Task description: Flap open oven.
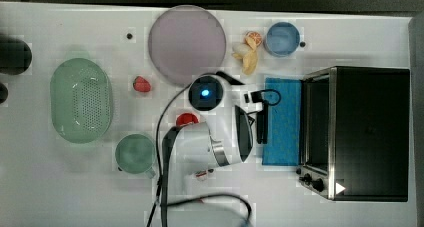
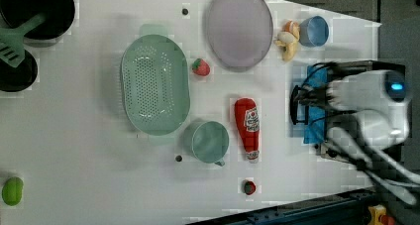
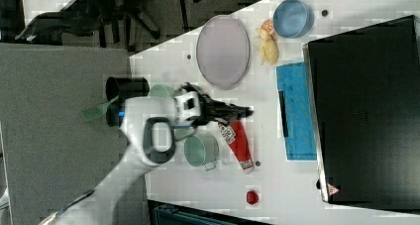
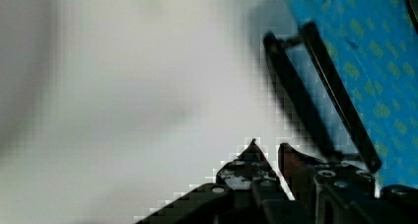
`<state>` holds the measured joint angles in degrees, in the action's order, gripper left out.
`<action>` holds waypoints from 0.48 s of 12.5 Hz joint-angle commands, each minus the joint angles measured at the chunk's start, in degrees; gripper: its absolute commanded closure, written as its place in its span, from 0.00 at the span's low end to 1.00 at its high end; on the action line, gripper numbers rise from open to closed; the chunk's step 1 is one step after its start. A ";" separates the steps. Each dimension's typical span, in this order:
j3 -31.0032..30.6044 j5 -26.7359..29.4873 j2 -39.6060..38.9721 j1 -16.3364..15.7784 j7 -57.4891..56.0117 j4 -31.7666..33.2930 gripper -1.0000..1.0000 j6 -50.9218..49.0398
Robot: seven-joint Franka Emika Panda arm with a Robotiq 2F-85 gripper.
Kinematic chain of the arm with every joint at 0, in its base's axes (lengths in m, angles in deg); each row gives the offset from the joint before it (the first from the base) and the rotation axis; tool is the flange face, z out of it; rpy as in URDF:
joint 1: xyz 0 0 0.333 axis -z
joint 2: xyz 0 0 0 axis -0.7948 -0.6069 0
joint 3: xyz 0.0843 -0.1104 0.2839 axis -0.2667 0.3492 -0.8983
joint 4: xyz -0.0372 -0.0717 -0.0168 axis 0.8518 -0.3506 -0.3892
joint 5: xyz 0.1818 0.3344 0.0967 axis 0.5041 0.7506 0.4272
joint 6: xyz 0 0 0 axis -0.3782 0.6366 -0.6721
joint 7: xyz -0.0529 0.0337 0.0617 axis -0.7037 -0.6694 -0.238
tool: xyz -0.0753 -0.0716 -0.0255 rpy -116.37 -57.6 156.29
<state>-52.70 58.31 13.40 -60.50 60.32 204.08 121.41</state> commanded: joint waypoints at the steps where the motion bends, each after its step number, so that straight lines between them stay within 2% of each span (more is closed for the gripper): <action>1: 1.22 8.87 10.68 0.54 3.31 -6.61 0.82 -7.74; 3: 1.30 12.99 16.03 0.55 3.60 -10.67 0.82 -19.15; 6: 1.25 12.73 20.37 0.52 3.60 -19.95 0.82 -36.51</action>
<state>-52.02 69.91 36.20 -60.25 61.09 183.94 88.01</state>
